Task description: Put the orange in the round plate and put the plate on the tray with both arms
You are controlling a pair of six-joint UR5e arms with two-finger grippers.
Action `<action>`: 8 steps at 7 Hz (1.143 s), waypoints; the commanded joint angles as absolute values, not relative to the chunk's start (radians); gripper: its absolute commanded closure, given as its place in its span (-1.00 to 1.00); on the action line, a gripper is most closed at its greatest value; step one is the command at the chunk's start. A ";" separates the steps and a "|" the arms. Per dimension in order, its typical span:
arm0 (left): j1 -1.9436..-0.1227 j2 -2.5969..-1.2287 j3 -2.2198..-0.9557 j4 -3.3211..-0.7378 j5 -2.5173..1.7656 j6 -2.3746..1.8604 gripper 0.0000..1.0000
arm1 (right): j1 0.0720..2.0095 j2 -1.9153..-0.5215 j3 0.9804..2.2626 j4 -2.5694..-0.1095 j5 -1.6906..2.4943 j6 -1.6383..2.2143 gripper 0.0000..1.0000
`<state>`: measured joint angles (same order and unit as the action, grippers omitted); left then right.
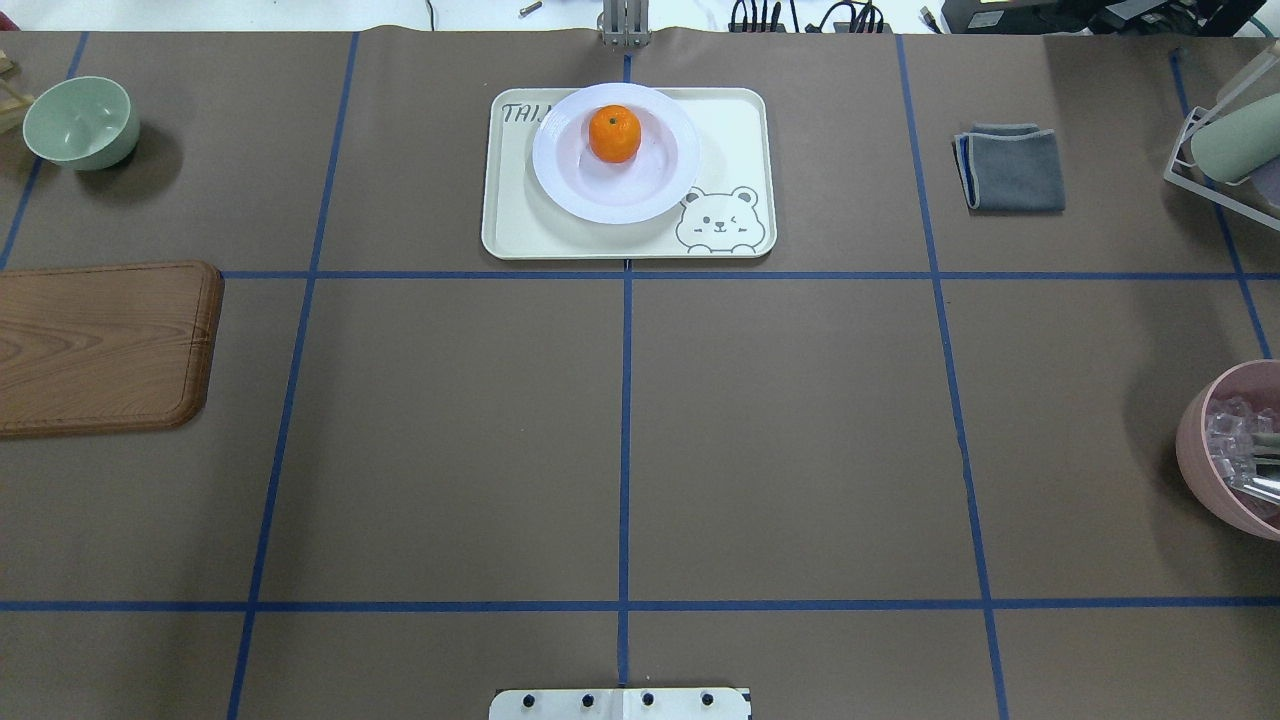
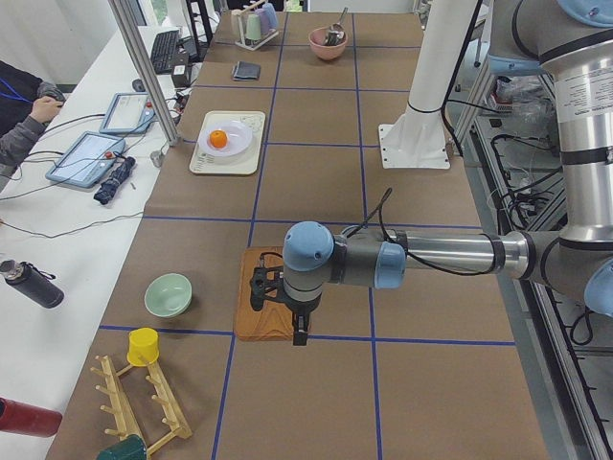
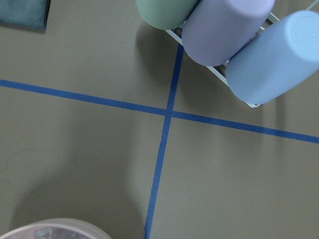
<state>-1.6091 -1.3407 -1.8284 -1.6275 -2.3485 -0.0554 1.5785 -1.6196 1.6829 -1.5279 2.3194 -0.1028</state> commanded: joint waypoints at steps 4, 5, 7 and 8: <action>-1.609 -1.339 -1.829 -1.626 -2.347 -0.055 -0.97 | 1.578 -1.624 1.684 -1.528 2.318 -0.106 -1.00; -1.609 -1.339 -1.829 -1.626 -2.347 -0.057 -0.97 | 1.578 -1.632 1.684 -1.526 2.319 -0.106 -1.00; -1.609 -1.339 -1.824 -1.623 -2.345 -0.057 -0.97 | 1.577 -1.632 1.684 -1.526 2.318 -0.112 -1.00; -1.609 -1.339 -1.819 -1.623 -2.345 -0.058 -0.97 | 1.577 -1.632 1.684 -1.526 2.318 -0.113 -1.00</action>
